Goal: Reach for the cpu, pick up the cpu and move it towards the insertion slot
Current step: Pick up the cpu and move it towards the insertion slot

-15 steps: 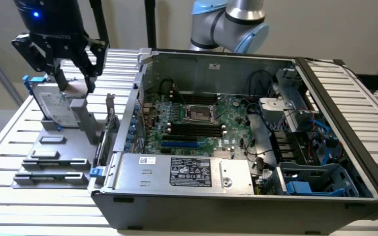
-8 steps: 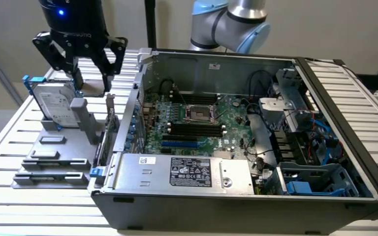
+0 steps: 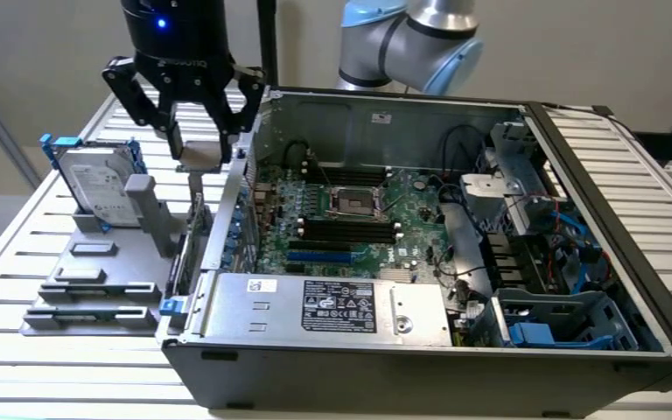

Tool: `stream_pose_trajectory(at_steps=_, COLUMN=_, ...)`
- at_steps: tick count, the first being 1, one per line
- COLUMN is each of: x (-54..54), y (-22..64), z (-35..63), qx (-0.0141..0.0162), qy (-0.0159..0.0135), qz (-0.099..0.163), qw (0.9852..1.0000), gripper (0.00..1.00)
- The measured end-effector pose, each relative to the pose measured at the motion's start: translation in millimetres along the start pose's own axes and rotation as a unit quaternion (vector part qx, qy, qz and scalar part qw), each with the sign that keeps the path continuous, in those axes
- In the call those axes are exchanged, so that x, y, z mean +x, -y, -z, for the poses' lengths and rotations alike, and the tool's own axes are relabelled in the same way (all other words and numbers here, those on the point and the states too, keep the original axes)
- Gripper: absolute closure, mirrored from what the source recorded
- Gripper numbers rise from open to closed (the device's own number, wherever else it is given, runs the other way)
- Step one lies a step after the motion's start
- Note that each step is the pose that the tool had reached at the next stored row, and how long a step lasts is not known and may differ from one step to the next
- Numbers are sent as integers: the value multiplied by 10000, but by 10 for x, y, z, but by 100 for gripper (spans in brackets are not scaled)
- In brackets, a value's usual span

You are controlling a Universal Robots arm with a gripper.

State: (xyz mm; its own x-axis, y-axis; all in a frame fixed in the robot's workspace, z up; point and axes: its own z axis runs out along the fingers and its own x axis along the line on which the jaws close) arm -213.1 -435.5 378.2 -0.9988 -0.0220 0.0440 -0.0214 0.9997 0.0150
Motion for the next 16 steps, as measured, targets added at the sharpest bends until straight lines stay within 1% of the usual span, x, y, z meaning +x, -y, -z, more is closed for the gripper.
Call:
stream_pose_trajectory(at_steps=9, x=-410, y=-12, z=18, qx=-34, qy=0, qz=1, qw=10000, gripper=45)
stream_pose_trajectory(at_steps=16, x=-728, y=-39, z=31, qx=-57, qy=-2, qz=2, qw=10000, gripper=45)
